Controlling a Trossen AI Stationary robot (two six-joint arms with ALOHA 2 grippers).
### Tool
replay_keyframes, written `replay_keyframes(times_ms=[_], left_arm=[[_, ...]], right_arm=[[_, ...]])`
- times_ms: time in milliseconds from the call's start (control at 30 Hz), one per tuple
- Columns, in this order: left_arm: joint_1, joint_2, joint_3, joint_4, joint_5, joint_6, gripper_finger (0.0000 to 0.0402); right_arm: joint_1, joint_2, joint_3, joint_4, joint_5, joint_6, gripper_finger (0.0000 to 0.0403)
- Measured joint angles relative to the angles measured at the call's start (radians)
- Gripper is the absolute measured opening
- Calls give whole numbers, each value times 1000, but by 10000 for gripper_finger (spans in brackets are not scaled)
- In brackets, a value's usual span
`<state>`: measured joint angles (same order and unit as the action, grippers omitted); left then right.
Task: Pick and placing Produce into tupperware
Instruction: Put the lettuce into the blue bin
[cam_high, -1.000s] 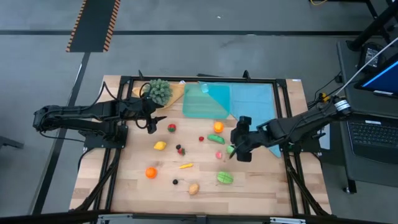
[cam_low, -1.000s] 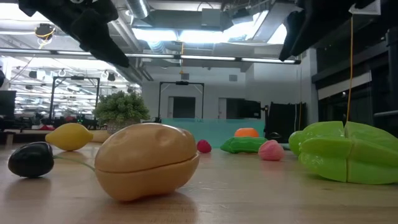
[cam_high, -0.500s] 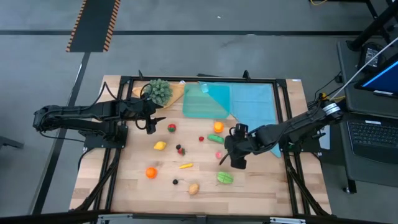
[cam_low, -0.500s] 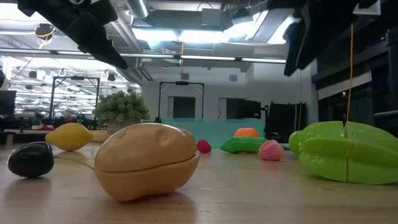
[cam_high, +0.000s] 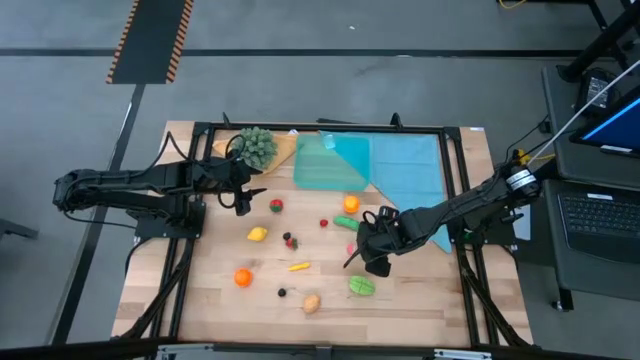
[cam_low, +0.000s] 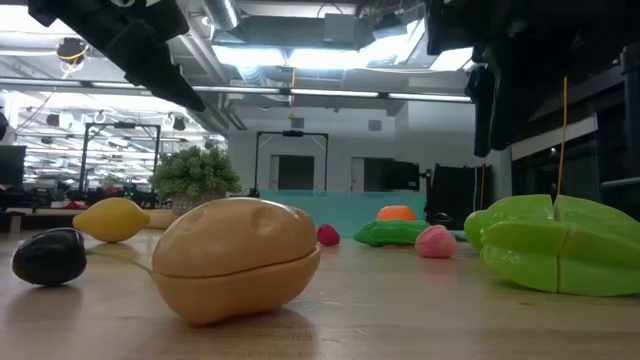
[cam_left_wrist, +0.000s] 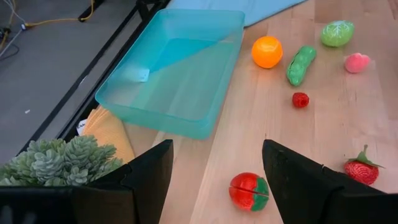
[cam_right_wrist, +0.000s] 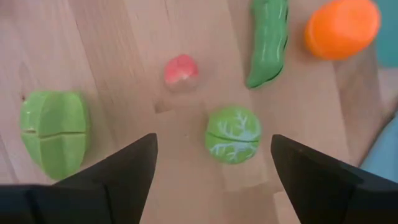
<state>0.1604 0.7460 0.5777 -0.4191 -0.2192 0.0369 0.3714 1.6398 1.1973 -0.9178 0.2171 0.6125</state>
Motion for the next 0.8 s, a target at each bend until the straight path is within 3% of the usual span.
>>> replay_keyframes(times_ms=[800], left_arm=[[0,0,0,-17,0,0,240]], right_arm=[[-48,107,-42,34,-1,64,316]])
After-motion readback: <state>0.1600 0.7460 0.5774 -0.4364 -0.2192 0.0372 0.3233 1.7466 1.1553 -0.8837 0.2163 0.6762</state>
